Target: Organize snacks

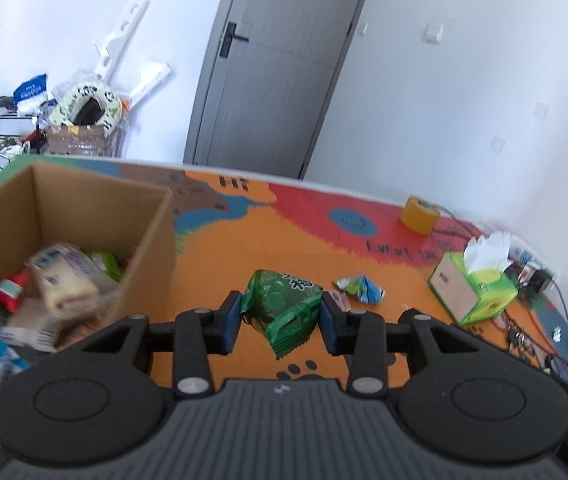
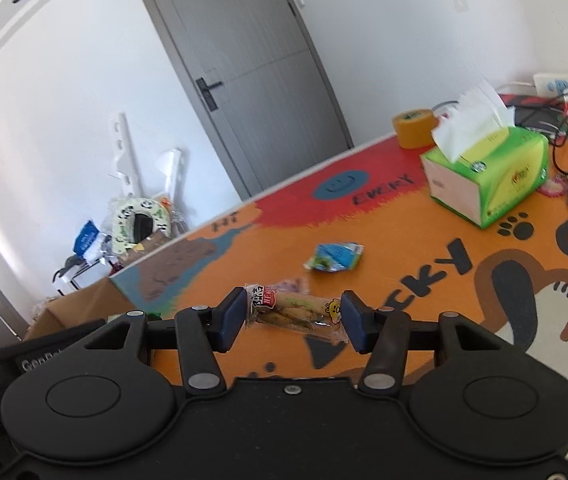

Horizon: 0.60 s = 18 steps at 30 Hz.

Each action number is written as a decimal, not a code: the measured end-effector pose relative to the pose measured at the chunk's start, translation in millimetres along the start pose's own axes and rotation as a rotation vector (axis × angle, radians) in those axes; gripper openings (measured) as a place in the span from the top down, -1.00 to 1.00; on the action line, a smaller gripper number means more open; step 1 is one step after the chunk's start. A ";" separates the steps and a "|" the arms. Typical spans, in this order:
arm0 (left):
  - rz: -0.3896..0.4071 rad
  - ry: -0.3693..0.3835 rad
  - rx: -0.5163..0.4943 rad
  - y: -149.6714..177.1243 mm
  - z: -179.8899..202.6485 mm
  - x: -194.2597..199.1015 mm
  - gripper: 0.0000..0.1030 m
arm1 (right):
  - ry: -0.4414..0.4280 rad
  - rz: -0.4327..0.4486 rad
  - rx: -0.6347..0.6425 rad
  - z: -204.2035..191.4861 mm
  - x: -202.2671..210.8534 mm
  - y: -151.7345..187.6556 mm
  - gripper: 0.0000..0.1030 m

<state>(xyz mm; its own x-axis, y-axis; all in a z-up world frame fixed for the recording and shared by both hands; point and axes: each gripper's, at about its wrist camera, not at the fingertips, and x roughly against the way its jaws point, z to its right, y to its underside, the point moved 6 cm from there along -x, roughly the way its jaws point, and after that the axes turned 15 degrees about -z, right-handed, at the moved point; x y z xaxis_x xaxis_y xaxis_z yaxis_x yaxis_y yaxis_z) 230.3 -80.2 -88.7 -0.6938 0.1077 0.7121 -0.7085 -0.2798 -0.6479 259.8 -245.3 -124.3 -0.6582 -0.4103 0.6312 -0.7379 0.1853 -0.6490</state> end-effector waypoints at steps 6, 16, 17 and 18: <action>0.056 0.002 0.024 -4.8 -12.6 29.3 0.24 | -0.019 0.017 0.025 -16.9 12.9 0.4 -0.01; 0.105 -0.007 0.073 -7.2 -51.4 65.5 0.24 | -0.045 0.042 0.095 -58.3 25.8 5.1 -0.01; 0.108 -0.008 0.079 -7.1 -56.2 67.3 0.24 | -0.048 0.041 0.103 -62.6 25.6 6.0 -0.01; 0.110 -0.010 0.086 -6.8 -60.8 68.8 0.24 | -0.049 0.040 0.110 -66.6 25.1 6.7 -0.01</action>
<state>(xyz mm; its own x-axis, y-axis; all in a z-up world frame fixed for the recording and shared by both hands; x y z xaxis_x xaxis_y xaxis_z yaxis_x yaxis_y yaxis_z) 179.5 -12.9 -51.7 -0.7648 0.0628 0.6412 -0.6145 -0.3700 -0.6968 228.4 -194.9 -84.5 -0.6763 -0.4487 0.5842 -0.6888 0.1041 -0.7174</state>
